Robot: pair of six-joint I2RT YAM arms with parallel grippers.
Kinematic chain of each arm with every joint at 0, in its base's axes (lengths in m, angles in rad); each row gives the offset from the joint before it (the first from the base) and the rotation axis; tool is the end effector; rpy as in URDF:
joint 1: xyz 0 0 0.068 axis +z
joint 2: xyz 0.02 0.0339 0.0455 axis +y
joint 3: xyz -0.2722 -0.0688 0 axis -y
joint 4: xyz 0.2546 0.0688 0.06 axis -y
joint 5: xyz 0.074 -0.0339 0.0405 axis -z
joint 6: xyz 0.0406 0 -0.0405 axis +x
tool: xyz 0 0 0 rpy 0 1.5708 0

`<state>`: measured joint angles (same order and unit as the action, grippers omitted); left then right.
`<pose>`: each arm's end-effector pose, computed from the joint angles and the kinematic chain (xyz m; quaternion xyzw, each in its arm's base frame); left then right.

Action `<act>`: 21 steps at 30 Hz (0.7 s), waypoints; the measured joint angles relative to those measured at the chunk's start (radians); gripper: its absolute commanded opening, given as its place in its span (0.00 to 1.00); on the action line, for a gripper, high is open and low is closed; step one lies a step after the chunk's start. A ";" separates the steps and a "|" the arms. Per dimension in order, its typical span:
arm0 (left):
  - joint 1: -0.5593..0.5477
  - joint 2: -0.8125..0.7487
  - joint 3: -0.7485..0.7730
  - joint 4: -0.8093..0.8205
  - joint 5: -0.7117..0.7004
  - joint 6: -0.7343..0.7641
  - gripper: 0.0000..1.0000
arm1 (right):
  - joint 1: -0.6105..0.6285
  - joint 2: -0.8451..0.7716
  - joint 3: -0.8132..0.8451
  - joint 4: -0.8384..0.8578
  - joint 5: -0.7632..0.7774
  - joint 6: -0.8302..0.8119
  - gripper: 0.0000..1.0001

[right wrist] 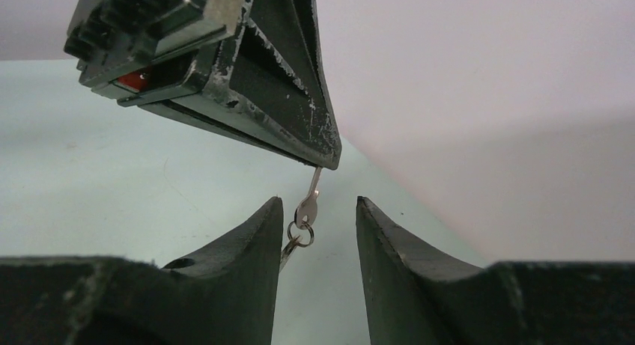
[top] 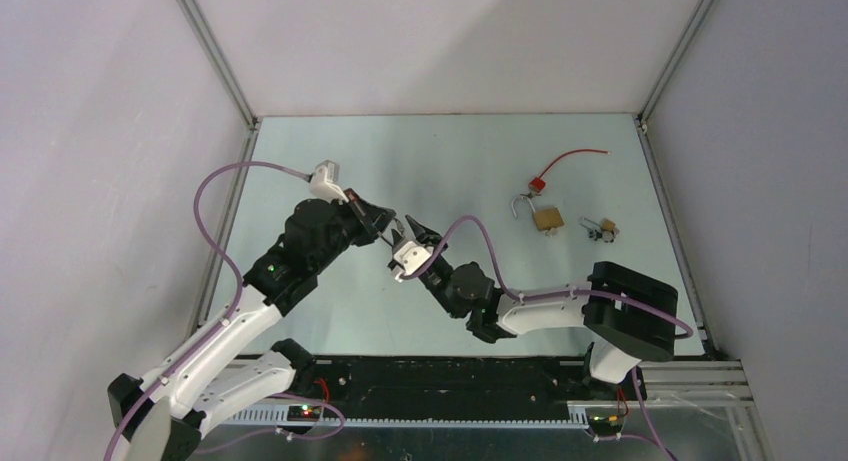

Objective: Unlock with the key

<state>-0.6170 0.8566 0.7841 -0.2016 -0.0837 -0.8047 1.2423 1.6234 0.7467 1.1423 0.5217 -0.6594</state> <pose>0.1734 -0.1188 0.3296 -0.0998 0.7905 -0.3684 0.4790 0.1316 0.3235 0.2567 -0.3585 0.5076 0.0706 0.7803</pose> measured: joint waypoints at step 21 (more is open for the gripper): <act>-0.001 -0.014 0.010 -0.036 -0.019 0.000 0.15 | 0.013 0.018 0.015 -0.028 0.028 0.000 0.00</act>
<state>-0.6182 0.8421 0.7937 -0.2379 -0.1032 -0.8043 1.2556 1.6413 0.7616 1.1145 0.5495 -0.6598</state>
